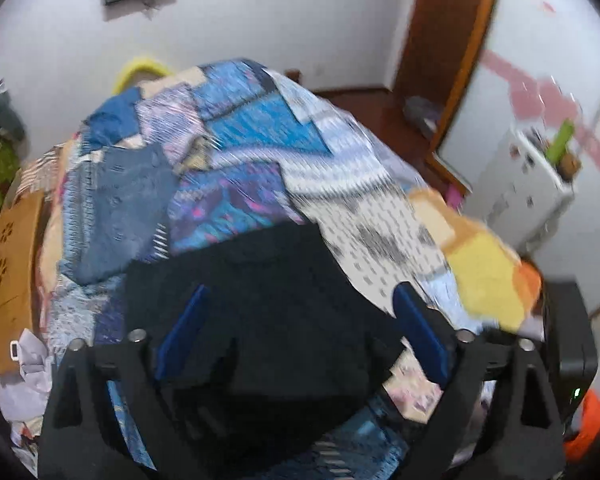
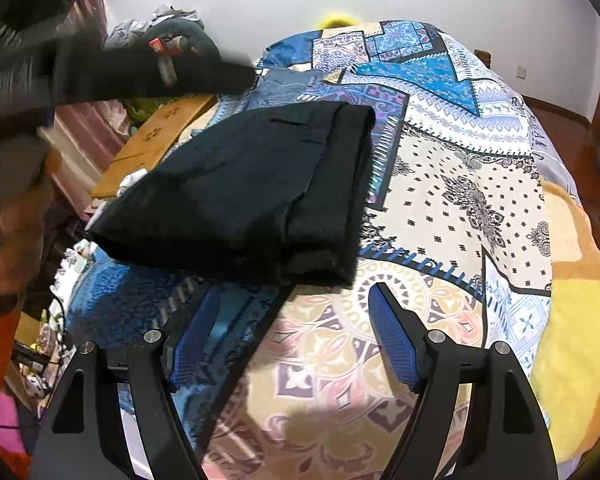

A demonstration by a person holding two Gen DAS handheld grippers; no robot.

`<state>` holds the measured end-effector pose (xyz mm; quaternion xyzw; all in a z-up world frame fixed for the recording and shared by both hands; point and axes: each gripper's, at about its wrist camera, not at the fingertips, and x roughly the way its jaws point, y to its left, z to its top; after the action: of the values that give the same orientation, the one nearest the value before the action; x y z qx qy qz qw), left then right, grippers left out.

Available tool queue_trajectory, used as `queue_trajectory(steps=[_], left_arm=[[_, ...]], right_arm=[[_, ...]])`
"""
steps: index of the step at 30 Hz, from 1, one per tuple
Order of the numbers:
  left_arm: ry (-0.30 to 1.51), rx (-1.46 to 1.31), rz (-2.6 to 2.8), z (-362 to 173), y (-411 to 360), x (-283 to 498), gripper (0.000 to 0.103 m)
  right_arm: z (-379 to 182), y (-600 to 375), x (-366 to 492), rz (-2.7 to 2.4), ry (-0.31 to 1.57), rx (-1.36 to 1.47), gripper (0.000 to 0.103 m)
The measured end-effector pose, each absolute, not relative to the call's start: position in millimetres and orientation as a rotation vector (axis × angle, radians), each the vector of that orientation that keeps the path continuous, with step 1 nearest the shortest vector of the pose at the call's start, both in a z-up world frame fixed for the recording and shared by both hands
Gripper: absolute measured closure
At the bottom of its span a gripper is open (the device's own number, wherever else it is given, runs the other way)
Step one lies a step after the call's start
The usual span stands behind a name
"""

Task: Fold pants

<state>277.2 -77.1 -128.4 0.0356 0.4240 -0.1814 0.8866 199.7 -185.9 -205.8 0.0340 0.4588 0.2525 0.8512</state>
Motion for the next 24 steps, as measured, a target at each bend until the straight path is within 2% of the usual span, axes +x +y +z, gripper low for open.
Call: queue_trajectory(steps=[4, 7, 13, 19, 24], left_arm=[[0.841, 0.128, -0.251, -125, -45, 311, 0.003], [0.889, 0.157, -0.126, -140, -17, 347, 0.003], [1.023, 0.197, 0.024, -194, 28, 410, 0.003], [1.241, 0.217, 0.075, -274, 44, 445, 0.003], [1.269, 0.127, 0.06, -288, 61, 433, 0.0]], right_arm=[[-204, -180, 199, 0.551, 0.967, 0.082, 0.03], [-207, -174, 202, 0.579, 0.998, 0.099, 0.03], [-212, -164, 212, 0.596, 1.013, 0.103, 0.03], [-215, -162, 225, 0.601, 1.029, 0.11, 0.03], [-213, -167, 233, 0.59, 1.027, 0.099, 0.03]])
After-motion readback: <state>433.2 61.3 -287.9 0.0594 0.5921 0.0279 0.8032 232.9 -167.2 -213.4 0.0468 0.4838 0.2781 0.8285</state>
